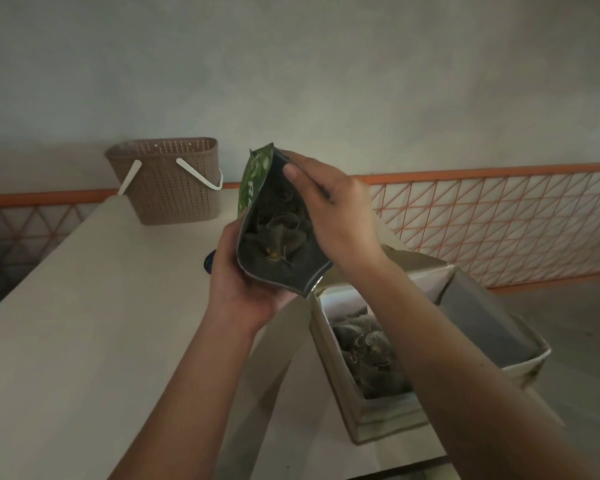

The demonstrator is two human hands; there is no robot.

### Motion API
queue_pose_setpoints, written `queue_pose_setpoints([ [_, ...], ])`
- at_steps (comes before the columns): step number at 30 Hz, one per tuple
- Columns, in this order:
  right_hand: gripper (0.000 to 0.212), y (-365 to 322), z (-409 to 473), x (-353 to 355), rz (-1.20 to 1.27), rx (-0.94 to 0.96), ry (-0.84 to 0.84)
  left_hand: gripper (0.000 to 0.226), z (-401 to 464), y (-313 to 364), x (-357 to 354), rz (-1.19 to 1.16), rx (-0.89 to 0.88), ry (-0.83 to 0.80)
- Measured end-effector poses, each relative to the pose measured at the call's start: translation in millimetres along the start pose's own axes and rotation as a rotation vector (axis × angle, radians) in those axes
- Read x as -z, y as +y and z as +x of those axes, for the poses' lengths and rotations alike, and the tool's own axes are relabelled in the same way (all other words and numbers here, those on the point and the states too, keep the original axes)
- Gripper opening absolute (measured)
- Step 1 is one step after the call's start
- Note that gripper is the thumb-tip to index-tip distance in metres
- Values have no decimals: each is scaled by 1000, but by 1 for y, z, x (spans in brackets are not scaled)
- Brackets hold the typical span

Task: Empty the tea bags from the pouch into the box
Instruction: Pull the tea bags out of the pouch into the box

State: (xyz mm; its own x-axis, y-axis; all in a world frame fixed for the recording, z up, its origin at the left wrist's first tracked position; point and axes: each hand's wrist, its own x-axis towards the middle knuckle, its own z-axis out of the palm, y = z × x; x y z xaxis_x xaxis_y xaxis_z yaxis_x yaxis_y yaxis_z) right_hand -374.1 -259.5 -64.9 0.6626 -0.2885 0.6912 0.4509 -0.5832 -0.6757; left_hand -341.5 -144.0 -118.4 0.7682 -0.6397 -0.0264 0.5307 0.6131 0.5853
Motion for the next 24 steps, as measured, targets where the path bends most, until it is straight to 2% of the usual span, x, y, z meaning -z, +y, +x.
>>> queue_pose_setpoints([
  [6,29,-18,-15,8,119,334,143,45,3,5,-5,30,-123,-163],
  [11,29,0,-14,4,190,88,153,53,15,-1,4,21,-61,-74],
  [15,28,1,-18,4,219,91,149,59,15,-9,8,28,-40,-79],
  [19,29,-2,-22,6,211,220,199,43,17,-7,1,26,-98,-176],
  [24,30,15,-18,1,225,-1,93,48,25,-6,10,26,-1,-94],
])
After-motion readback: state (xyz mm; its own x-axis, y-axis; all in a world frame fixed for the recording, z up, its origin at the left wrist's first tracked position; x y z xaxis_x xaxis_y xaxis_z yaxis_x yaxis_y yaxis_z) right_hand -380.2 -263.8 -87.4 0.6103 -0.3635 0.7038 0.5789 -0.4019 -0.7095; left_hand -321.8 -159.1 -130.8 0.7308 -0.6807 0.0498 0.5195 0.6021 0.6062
